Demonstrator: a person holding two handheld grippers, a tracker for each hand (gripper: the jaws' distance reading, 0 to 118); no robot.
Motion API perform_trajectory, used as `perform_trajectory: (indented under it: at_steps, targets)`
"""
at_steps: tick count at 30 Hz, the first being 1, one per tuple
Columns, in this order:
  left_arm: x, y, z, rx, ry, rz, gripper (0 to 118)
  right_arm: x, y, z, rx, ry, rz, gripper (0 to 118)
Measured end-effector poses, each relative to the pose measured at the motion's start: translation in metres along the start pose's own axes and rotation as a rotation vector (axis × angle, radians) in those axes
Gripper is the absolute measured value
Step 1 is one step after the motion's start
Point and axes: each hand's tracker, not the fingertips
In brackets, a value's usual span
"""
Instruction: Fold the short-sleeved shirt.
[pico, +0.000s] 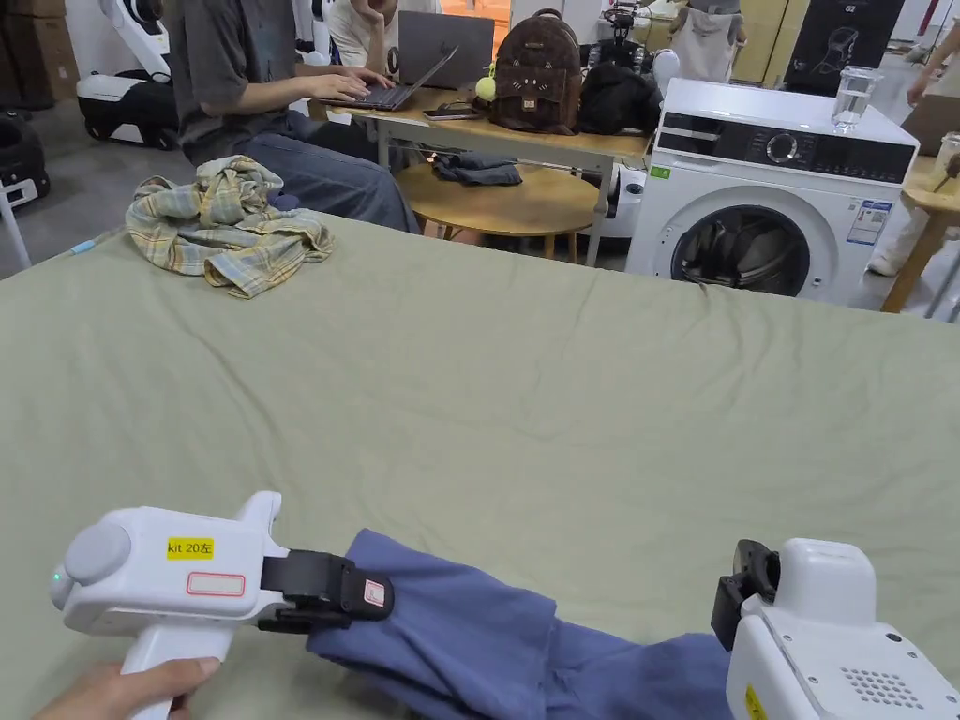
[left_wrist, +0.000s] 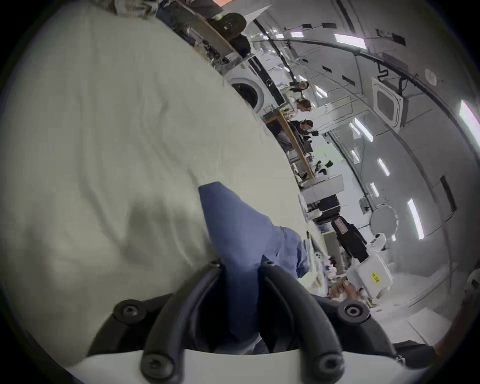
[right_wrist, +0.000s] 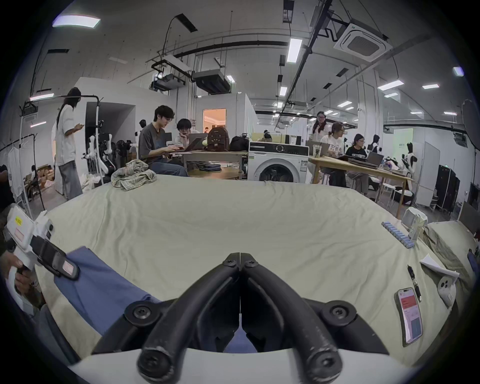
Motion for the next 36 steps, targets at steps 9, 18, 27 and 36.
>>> perform_trajectory:
  at_steps: [9,18,27,36]
  targets:
    - [0.066,0.013,0.009,-0.019,0.251,-0.116,12,-0.001,0.004,0.003,0.014,0.011,-0.007,0]
    - [0.150,0.016,-0.047,-0.101,0.295,-0.291,12,0.013,0.002,0.009,0.009,-0.013,-0.021,0]
    - [0.218,-0.009,-0.162,-0.278,0.408,-0.429,12,0.033,0.000,0.016,0.004,-0.057,-0.033,0]
    - [0.211,-0.039,-0.243,-0.378,0.405,-0.370,12,0.054,-0.005,0.021,-0.010,-0.104,-0.059,0]
